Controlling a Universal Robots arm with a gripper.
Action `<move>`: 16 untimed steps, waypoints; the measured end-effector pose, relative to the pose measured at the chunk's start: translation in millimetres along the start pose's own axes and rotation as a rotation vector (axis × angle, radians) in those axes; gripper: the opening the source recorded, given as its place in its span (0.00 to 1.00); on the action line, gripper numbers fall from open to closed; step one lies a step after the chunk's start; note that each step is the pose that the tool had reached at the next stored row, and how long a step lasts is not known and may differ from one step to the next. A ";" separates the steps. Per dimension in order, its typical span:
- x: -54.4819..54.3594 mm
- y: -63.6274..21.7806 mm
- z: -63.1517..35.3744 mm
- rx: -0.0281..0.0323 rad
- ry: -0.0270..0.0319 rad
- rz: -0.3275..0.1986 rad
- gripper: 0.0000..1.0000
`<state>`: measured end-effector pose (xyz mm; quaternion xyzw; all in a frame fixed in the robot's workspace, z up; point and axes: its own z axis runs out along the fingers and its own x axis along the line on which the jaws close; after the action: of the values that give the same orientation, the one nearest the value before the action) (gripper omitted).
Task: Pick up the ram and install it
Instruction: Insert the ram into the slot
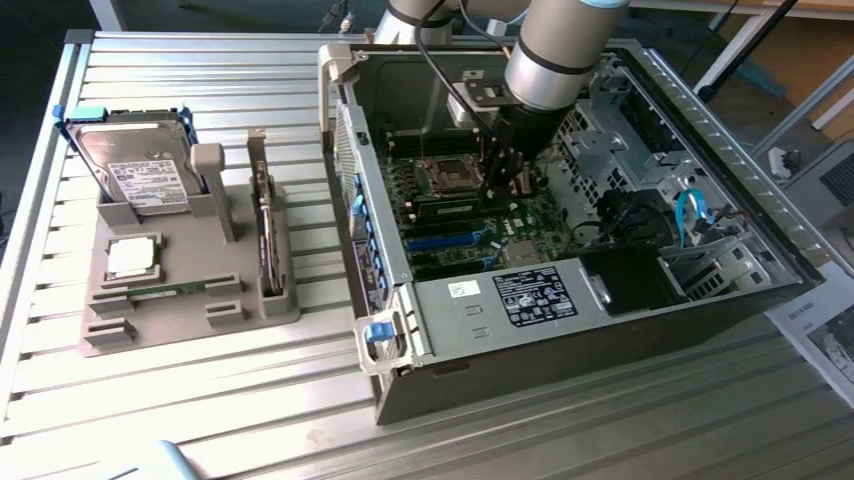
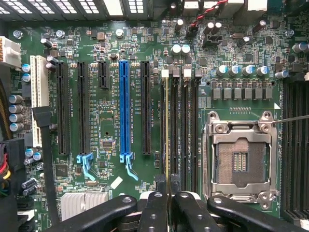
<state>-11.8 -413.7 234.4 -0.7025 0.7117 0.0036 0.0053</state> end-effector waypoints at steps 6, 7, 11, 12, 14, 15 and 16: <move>0.0 0.0 0.1 0.0000 0.0001 0.000 0.12; 0.0 0.0 0.2 0.0000 0.0000 0.000 0.12; 0.0 0.0 0.2 0.0000 0.0000 0.000 0.13; 0.0 0.0 0.2 0.0000 0.0000 0.000 0.13; 0.0 0.0 0.1 0.0000 0.0001 0.000 0.20; 0.0 0.0 0.2 0.0000 0.0000 0.000 0.20; 0.0 0.0 0.1 0.0000 0.0001 0.000 0.20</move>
<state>-11.8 -413.7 234.3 -0.7025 0.7117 0.0036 0.0053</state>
